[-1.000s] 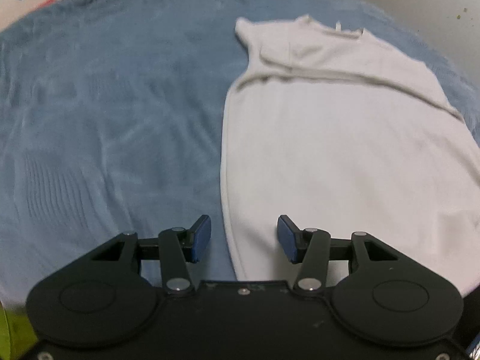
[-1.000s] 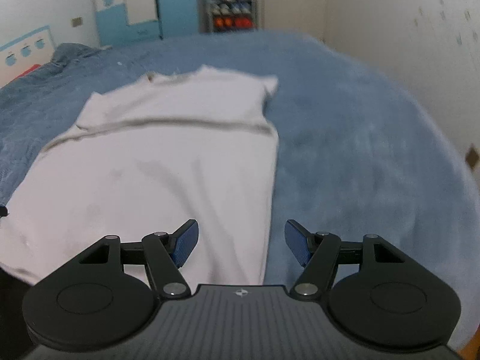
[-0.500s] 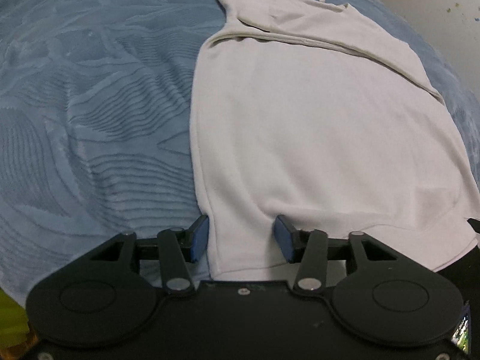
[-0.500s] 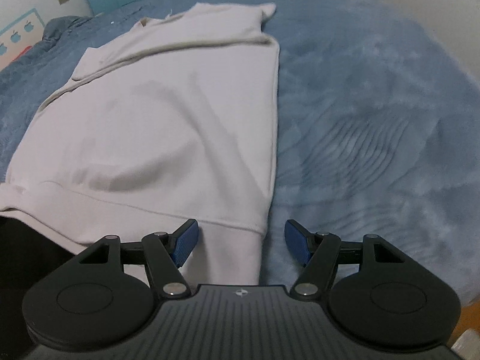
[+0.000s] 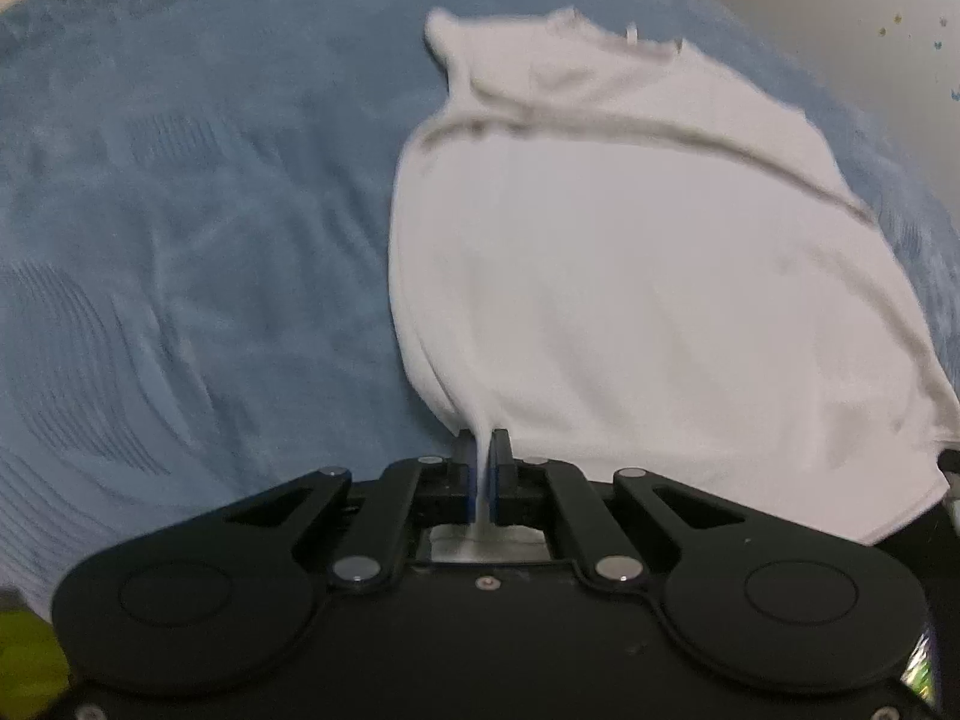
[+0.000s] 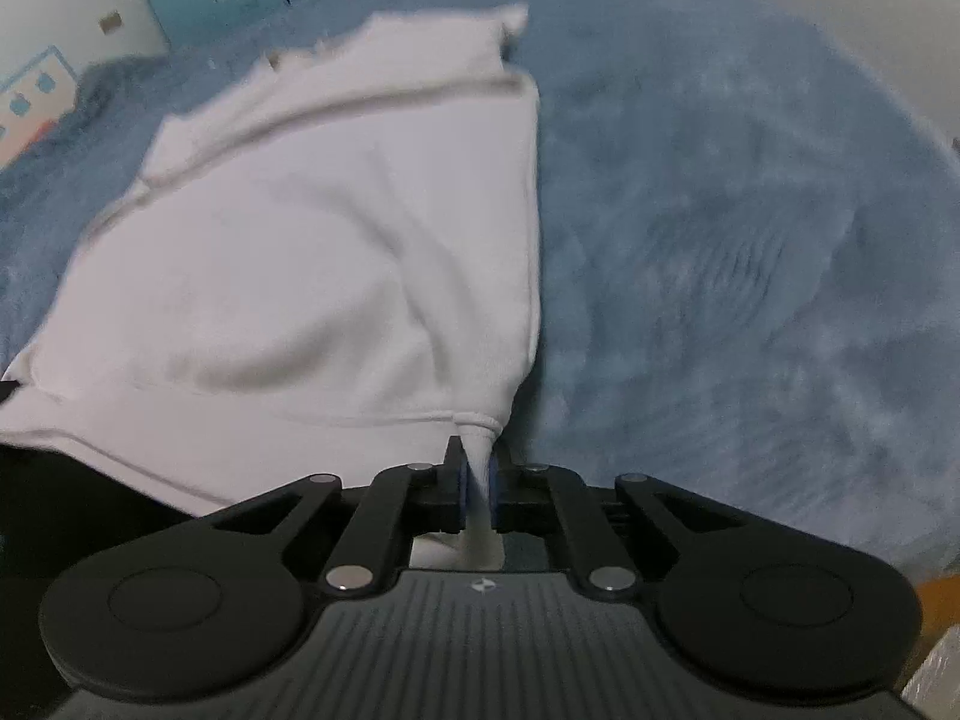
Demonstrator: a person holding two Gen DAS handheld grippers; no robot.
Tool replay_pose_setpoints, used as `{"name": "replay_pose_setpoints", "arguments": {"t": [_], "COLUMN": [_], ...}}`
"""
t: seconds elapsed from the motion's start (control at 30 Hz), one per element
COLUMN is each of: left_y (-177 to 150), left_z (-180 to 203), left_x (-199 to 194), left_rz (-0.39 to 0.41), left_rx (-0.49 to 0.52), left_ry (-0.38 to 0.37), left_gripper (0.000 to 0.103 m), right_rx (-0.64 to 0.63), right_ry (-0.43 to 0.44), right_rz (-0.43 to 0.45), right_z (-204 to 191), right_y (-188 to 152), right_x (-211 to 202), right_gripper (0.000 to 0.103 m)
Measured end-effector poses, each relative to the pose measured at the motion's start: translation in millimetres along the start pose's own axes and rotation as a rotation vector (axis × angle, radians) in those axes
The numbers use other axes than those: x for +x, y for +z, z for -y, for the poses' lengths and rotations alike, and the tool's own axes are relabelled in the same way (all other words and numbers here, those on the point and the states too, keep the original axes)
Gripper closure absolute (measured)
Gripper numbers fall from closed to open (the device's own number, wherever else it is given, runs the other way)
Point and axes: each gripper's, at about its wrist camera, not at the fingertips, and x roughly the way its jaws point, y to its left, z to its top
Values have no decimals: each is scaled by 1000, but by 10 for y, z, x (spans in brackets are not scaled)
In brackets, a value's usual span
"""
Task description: Fold small clothes
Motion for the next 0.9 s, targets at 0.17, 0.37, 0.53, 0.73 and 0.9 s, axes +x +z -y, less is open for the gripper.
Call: {"name": "replay_pose_setpoints", "arguments": {"t": [0.17, 0.37, 0.53, 0.73, 0.9], "left_y": [386, 833, 896, 651, 615], "left_z": [20, 35, -88, -204, -247], "left_x": [-286, -256, 233, 736, 496], "left_rz": [132, 241, 172, 71, 77], "left_rx": [12, 54, 28, 20, 17], "left_ry": [-30, 6, 27, 68, 44], "left_gripper": [101, 101, 101, 89, 67], "right_rx": [-39, -20, -1, 27, -24], "right_ry": [-3, 31, 20, -11, -37], "right_rz": [148, 252, 197, 89, 114], "right_z": [-165, -213, -196, -109, -167], "right_y": [263, 691, 767, 582, 550], "right_x": [-323, -321, 64, 413, 162], "right_gripper": [97, 97, 97, 88, 45]}}
